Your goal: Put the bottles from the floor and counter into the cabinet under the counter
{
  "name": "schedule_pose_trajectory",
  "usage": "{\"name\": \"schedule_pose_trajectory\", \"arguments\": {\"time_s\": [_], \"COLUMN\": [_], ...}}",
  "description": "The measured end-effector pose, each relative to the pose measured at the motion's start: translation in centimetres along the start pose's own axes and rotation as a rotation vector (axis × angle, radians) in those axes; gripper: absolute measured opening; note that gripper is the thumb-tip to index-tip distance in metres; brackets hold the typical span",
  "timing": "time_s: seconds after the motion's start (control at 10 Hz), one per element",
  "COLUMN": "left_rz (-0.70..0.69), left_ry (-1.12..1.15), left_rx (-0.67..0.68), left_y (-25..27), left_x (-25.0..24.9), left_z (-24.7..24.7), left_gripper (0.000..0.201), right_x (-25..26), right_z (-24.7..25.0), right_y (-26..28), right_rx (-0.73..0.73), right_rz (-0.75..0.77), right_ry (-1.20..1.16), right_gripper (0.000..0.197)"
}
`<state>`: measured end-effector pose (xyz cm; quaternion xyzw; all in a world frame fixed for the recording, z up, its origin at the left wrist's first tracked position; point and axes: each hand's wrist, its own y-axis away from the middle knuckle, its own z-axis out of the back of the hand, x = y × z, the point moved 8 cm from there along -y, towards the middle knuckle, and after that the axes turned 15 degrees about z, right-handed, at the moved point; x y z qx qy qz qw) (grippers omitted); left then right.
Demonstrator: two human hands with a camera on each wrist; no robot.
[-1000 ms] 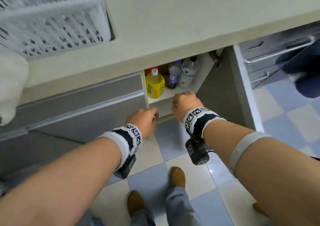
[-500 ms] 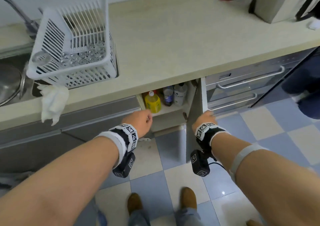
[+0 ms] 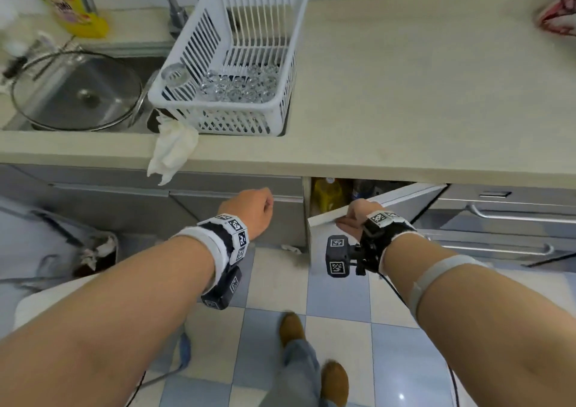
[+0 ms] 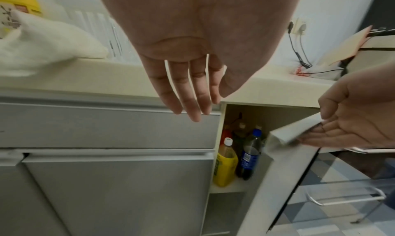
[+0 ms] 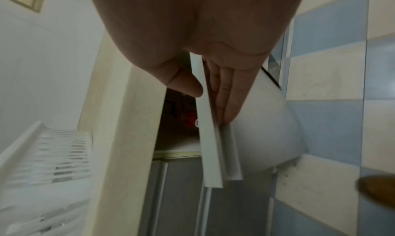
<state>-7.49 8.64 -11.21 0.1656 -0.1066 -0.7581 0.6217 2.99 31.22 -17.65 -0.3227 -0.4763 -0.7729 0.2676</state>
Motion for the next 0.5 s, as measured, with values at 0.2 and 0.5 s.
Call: {"name": "schedule_pose_trajectory", "arguments": {"time_s": [0.2, 0.5], "left_rz": [0.011, 0.069], "left_ry": [0.008, 0.064], "left_rx": [0.016, -0.053], "left_y": [-3.0, -2.8], "left_x": [0.9, 0.3], "left_z": [-0.8, 0.0], "left_gripper": [0.018, 0.018], "right_x": [1.2, 3.0], "right_z": [-1.3, -2.2], "right_y": [-5.0, -4.9], "right_rx": [-0.023, 0.025], "right_rz": [0.078, -0.03], "right_ry": [-0.051, -0.501], "right_gripper": [0.027, 0.027]}}
